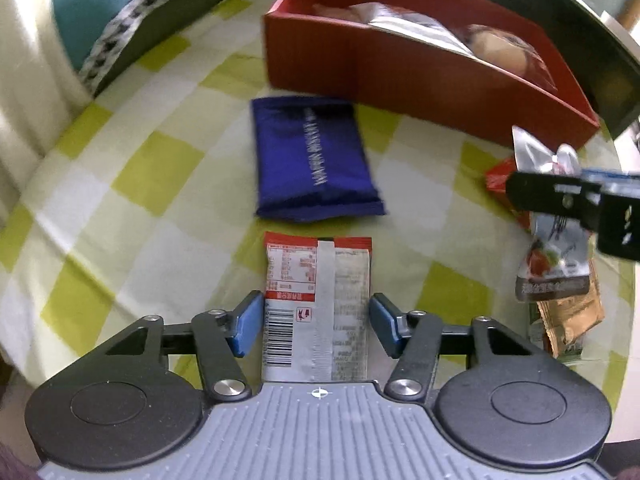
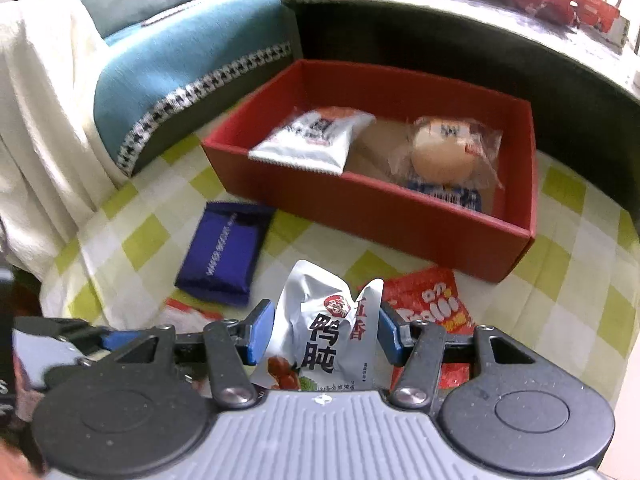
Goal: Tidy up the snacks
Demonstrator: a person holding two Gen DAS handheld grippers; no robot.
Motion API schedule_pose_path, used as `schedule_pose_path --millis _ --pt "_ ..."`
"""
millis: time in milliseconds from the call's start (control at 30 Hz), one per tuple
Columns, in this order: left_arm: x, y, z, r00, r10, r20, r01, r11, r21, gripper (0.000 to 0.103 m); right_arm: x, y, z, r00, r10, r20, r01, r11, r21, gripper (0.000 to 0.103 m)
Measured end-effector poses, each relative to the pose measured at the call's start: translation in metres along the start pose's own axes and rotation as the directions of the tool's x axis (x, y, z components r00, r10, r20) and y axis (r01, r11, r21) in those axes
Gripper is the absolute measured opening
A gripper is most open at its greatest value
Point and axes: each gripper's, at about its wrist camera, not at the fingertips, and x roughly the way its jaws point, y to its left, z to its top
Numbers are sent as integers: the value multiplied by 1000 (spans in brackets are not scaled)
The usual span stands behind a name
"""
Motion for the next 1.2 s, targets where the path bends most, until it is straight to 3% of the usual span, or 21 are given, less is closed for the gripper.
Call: schedule_pose_path --millis 133,233,367,467,600,800,867,967,1067,1133,1200 --pt "2 -16 5 1000 -14 3 14 999 43 69 -9 -8 2 1000 -6 29 5 1000 25 56" --pt "1 -14 1 999 -37 -32 38 998 39 90 -12 -15 0 999 -12 30 11 999 41 56" --pt "7 -14 -7 999 3 -44 -1 999 46 91 -12 -19 -4 1000 -15 19 14 999 46 56" --pt "8 -18 -9 999 33 -27 -31 997 71 87 -14 -20 -4 1000 -15 21 14 999 50 56" --pt "0 -18 -8 1000 12 -11 -11 997 73 65 -16 -22 -4 1000 -13 25 11 998 56 56" --pt "-5 -11 -3 1000 -10 -17 11 999 32 60 -20 -25 -2 999 -13 38 10 998 68 56" --pt "-10 -10 -1 1000 -16 1 16 1000 26 49 -21 -26 -2 999 -14 43 11 997 70 56" --pt "-16 -6 4 999 -42 16 42 999 5 48 -23 -26 -1 999 -15 50 11 997 72 56" --pt "-11 -6 4 999 -38 1 38 999 3 60 -23 -27 -1 999 -21 49 18 997 76 56" --pt "-7 -10 2 999 -46 -22 46 999 7 78 -22 -27 -2 999 -23 46 20 997 76 56" --pt "-5 -16 -1 998 -45 -34 46 998 34 83 -22 -27 -2 999 -21 45 18 997 76 56"
